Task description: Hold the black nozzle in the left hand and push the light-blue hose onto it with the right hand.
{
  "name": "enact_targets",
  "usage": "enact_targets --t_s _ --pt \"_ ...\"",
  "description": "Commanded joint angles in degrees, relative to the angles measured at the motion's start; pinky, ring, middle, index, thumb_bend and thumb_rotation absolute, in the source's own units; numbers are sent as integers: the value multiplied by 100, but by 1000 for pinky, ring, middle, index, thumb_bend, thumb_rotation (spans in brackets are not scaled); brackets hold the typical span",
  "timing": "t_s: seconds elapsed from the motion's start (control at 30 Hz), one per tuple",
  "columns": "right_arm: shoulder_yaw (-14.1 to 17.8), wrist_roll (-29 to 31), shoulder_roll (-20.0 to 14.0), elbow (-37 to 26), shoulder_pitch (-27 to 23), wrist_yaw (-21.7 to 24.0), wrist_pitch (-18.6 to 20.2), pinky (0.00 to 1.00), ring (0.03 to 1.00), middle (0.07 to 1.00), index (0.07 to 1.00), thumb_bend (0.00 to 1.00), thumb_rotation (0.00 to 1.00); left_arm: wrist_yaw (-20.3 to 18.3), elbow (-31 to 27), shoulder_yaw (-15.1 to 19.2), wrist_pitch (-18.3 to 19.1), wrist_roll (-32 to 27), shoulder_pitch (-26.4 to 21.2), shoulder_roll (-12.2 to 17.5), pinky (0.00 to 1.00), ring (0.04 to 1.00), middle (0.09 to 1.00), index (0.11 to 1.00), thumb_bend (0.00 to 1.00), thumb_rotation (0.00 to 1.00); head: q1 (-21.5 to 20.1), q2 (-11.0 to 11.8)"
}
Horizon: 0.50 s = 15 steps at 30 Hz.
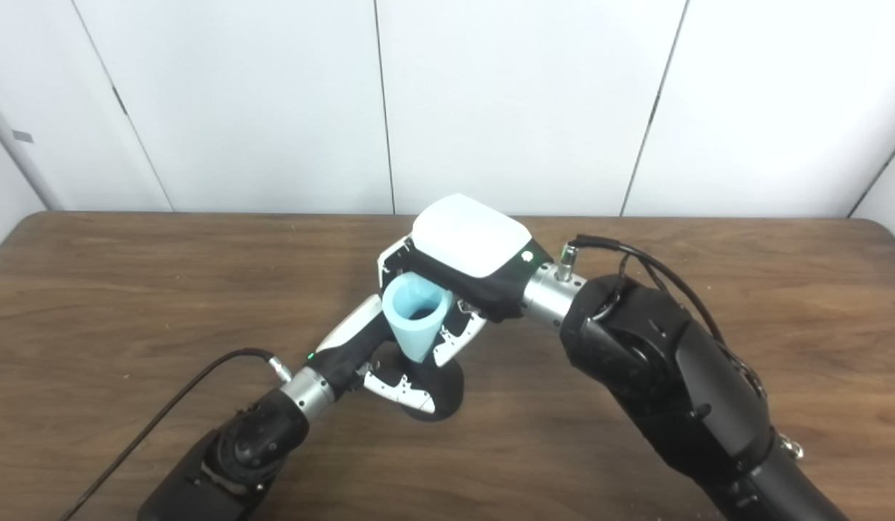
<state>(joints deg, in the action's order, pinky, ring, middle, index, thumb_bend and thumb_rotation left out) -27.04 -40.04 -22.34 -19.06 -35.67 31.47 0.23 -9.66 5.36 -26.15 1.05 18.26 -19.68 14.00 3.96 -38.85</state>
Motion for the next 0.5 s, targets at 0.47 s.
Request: enact_targets --t_s 0.47 --pt "-121 77 -51 80 104 671 363 410 510 602 495 521 158 -396 431 -214 538 401 296 163 260 339 471 488 526 0 13 -18"
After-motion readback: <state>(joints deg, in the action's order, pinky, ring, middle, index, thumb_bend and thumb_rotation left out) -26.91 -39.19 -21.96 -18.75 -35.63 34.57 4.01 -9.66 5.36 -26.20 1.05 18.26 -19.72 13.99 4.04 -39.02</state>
